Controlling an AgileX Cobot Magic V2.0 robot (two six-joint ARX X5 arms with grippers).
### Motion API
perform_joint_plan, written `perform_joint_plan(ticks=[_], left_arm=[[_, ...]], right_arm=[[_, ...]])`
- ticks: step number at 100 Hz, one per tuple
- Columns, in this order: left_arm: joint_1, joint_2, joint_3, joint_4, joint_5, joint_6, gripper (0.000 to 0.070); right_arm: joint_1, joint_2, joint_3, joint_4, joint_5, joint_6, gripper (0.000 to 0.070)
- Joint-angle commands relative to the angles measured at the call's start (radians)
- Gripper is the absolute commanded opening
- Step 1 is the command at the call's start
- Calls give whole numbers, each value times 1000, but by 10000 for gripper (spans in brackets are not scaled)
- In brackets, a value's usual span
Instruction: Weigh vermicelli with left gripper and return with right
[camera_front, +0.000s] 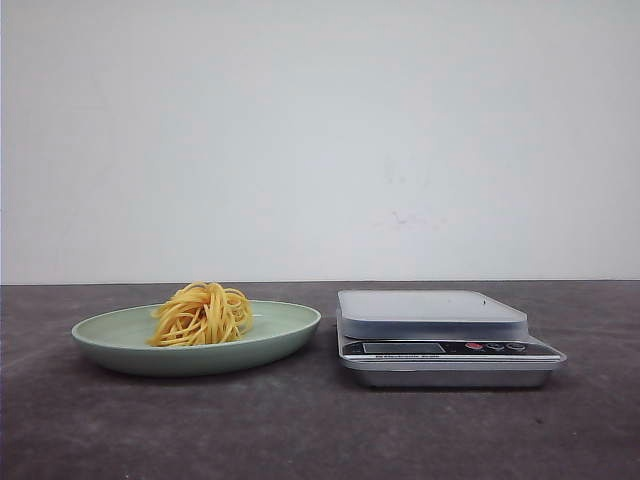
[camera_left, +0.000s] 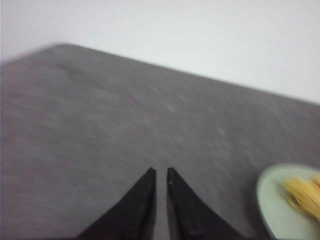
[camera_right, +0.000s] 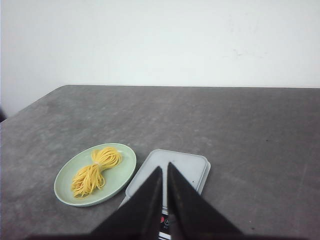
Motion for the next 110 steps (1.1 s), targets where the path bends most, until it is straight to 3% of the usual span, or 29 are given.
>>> perform_joint_plan(ticks=[1, 25, 52, 71, 110], left_arm=[[5, -2, -21, 51, 27, 21, 0], [6, -2, -108, 132, 66, 24, 0], [6, -2, -109, 66, 74, 26, 0], [5, 0, -109, 66, 145, 69, 0], [5, -1, -108, 67, 142, 70, 0]], right_arm=[[9, 2, 8, 11, 0, 10, 6], [9, 2, 8, 11, 0, 10, 6], [9, 2, 8, 11, 0, 10, 6], [9, 2, 8, 11, 0, 10, 6], [9, 2, 8, 11, 0, 10, 6]])
